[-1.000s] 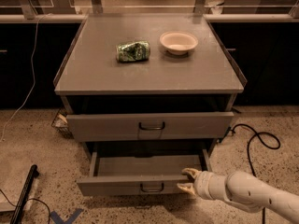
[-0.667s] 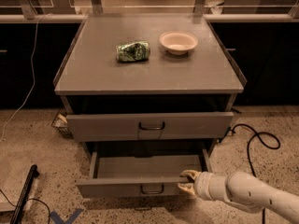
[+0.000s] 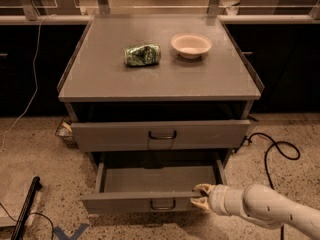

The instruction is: Open middle drawer

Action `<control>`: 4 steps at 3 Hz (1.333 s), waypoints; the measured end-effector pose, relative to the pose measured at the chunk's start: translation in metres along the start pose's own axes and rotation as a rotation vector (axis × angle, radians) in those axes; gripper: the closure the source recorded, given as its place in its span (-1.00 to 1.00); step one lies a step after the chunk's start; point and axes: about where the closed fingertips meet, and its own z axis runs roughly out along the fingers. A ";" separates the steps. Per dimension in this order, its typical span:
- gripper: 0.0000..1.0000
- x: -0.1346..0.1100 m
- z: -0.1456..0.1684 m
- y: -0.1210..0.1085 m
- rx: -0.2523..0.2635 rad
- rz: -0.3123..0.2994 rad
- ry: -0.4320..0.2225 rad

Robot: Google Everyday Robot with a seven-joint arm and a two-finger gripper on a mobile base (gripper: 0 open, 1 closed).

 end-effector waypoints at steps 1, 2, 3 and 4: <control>1.00 0.003 -0.012 0.015 -0.003 0.005 0.003; 0.48 0.003 -0.012 0.015 -0.003 0.005 0.003; 0.03 0.003 -0.012 0.015 -0.003 0.005 0.003; -0.44 0.003 -0.012 0.015 -0.003 0.005 0.003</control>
Offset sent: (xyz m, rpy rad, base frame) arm -0.0186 -0.0038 0.0025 -0.0004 0.0063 -0.0022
